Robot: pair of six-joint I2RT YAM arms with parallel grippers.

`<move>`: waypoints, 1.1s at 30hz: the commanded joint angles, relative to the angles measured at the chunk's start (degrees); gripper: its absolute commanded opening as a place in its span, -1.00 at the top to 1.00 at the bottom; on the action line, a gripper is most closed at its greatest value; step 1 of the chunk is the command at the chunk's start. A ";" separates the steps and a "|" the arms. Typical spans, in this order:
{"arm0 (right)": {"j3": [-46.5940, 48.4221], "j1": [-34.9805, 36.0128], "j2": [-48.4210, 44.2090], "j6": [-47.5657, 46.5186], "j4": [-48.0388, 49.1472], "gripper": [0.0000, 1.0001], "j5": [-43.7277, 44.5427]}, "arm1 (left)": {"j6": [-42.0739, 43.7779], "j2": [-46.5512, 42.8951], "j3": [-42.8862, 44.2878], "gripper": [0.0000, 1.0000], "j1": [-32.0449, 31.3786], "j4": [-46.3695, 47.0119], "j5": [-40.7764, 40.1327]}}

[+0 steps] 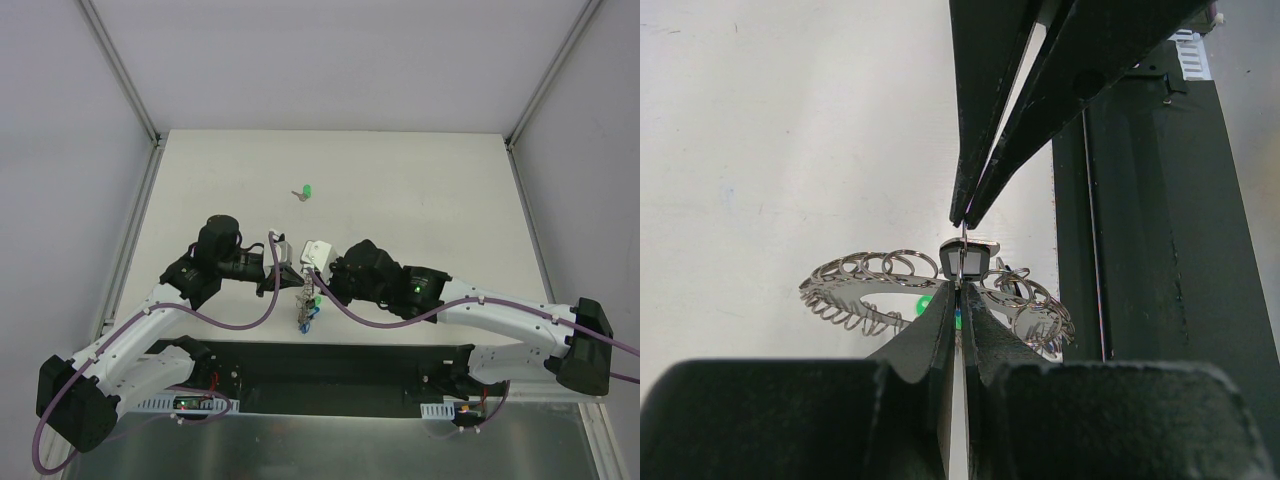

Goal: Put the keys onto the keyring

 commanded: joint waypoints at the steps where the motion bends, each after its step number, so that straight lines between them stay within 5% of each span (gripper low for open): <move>1: 2.76 0.22 -1.86 1.36 0.60 0.98 1.49 | 0.10 -0.90 0.14 1.00 -0.44 3.54 1.58; 33: 3.02 0.22 -1.87 1.80 0.95 0.98 0.79 | 0.19 -1.08 0.14 1.00 -0.44 3.54 1.05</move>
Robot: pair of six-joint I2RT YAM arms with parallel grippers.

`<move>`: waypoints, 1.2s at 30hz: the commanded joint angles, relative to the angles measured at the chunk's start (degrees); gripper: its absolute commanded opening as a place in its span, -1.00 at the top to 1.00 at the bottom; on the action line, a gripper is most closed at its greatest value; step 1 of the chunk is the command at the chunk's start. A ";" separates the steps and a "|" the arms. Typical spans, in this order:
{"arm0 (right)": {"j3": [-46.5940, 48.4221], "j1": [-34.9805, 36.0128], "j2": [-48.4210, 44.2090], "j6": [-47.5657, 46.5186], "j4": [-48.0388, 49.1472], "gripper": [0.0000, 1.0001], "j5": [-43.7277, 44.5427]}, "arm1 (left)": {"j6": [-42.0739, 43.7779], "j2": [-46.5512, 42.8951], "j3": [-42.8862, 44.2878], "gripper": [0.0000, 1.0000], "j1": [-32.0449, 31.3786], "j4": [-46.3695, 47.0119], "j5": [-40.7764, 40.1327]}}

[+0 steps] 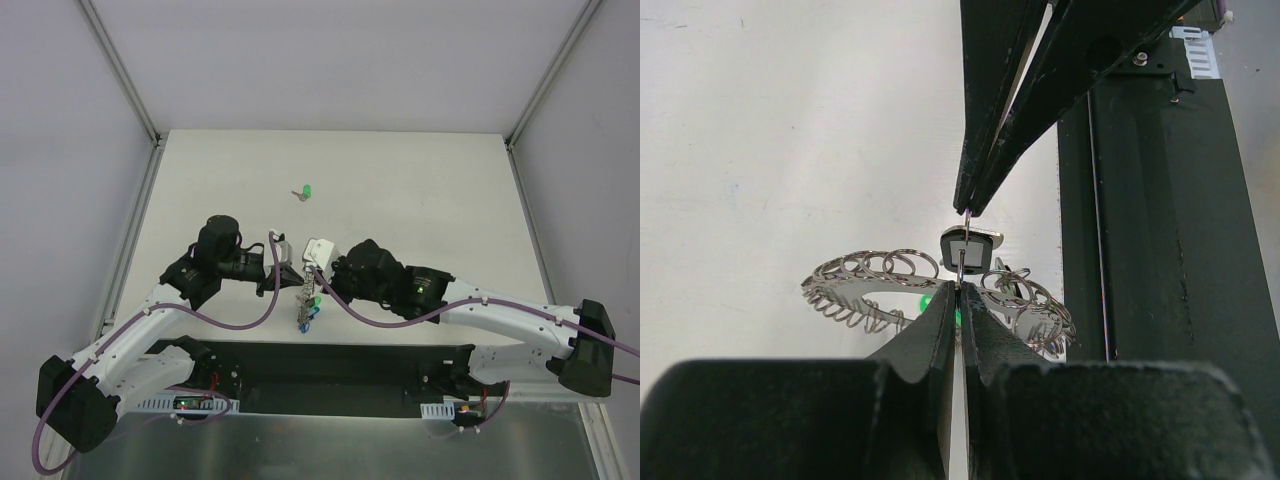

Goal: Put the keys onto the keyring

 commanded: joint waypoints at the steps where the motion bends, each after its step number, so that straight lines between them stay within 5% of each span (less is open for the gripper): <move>1: 2.94 0.13 -0.90 0.84 0.95 0.98 0.22 | 0.19 -1.05 0.17 1.00 -0.35 3.60 1.88; 36: 2.50 0.22 -0.81 1.11 1.56 0.98 0.83 | 0.10 -1.14 0.17 1.00 -0.44 3.60 1.97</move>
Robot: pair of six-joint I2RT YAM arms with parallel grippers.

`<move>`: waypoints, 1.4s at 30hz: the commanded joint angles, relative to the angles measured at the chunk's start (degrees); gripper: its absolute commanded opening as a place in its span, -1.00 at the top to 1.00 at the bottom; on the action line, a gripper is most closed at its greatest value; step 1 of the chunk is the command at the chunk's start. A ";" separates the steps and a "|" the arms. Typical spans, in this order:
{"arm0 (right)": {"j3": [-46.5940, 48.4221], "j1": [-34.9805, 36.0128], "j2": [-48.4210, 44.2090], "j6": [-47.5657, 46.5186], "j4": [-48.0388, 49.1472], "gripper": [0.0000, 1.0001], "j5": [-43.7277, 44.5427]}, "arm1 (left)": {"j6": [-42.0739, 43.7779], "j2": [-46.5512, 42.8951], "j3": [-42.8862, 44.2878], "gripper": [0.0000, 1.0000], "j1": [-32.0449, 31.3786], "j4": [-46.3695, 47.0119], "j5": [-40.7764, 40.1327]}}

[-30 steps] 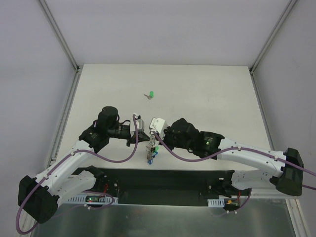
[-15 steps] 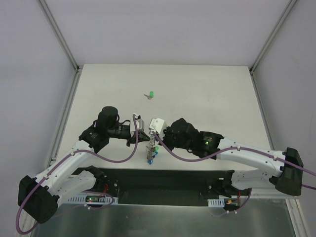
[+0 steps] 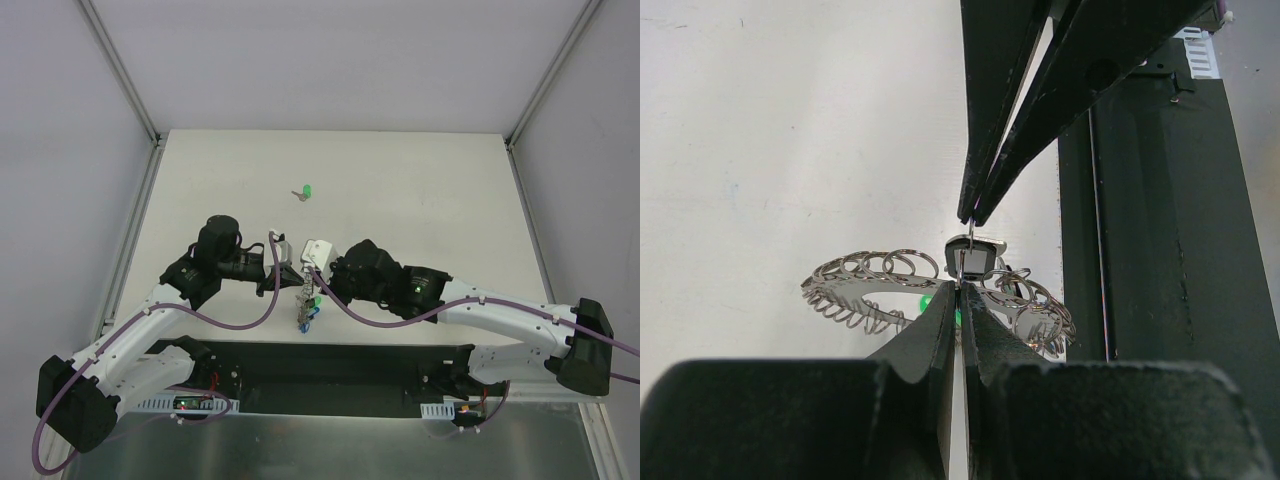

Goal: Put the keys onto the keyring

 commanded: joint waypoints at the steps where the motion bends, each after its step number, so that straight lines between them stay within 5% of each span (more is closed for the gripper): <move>1: 2.47 0.13 -1.73 1.04 1.30 0.97 2.04 | 0.21 -1.12 0.17 1.00 -0.44 3.60 1.86; 42: 3.62 0.22 0.37 0.87 2.44 0.98 -0.86 | 0.12 -0.42 0.25 1.00 -0.44 3.69 2.82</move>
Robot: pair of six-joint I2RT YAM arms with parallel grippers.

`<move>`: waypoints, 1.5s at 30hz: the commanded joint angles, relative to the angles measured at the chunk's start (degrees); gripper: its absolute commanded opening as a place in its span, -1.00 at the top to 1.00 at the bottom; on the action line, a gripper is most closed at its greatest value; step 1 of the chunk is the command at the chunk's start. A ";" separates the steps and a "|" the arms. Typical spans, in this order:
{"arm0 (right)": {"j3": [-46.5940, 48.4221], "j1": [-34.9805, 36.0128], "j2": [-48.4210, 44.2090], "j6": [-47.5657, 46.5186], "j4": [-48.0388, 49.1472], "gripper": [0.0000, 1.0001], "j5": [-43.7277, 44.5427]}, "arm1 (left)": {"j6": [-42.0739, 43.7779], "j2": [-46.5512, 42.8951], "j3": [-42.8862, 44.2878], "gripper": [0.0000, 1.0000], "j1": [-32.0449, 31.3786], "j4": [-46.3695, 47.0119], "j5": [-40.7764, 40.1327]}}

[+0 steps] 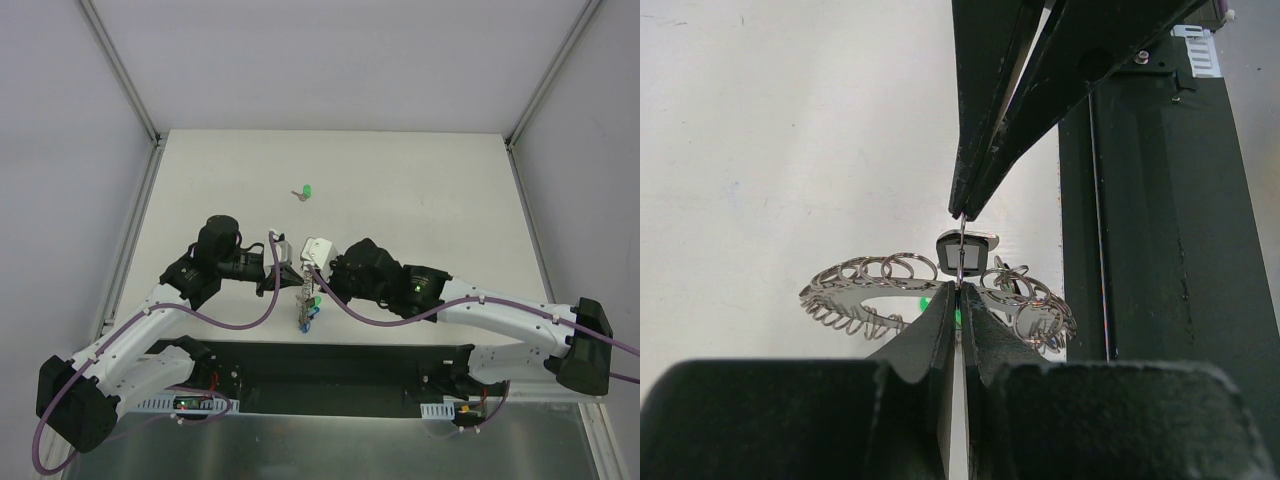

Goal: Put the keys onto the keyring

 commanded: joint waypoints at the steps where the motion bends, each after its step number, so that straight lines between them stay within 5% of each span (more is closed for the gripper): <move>1: 3.00 0.24 0.13 0.73 2.60 0.98 -1.69 | 0.10 -0.35 0.28 1.00 -0.46 3.76 3.06; 30: 1.42 -5.03 -1.09 -0.94 2.34 0.98 -7.58 | 0.28 -0.79 -0.08 1.00 -0.55 4.11 5.88; 36: 2.12 -7.75 -1.10 -0.32 -5.65 0.98 -5.30 | -0.78 -1.93 -0.16 1.00 -0.55 4.02 -0.87; 45: 5.28 -13.38 3.99 -0.67 -31.64 0.98 3.39 | -2.09 -9.65 0.01 1.00 -0.46 0.34 -12.48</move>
